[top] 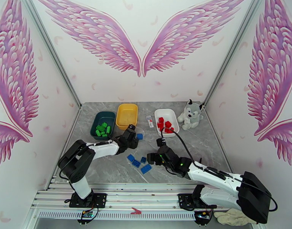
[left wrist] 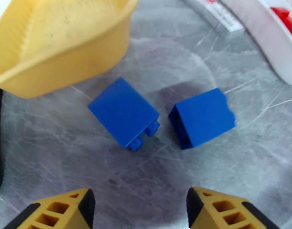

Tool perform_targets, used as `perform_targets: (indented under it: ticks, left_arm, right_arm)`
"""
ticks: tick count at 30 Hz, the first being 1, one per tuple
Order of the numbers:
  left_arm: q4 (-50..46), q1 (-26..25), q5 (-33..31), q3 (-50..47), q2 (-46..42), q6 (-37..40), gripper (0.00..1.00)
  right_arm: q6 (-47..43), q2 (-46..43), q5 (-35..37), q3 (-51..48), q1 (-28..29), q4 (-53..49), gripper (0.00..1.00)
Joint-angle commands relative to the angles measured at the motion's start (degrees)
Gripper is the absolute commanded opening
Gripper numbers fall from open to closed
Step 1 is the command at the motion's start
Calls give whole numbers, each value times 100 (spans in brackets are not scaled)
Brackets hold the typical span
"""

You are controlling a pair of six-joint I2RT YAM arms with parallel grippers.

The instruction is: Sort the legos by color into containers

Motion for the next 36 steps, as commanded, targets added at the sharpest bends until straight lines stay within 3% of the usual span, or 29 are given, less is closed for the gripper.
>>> perform_targets:
  ticks: [1, 11, 23, 32, 36]
  left_arm:
    - [-126, 28, -148, 381, 357, -196, 67]
    - [-318, 173, -533, 1035, 899, -692, 66]
    - [-241, 209, -719, 1594, 1469, -1079, 51]
    - [-58, 70, -963, 1010, 892, -1115, 32]
    - [-102, -80, -1098, 715, 466, -1011, 29]
  right_arm:
    - [-113, 203, -208, 252, 17, 279, 88]
    - [-150, 253, -288, 207, -12, 350, 89]
    - [-154, -237, -175, 9, -127, 131, 91]
    - [-64, -334, -152, -124, -160, 144, 91]
    - [-41, -330, -157, -125, -166, 145, 90]
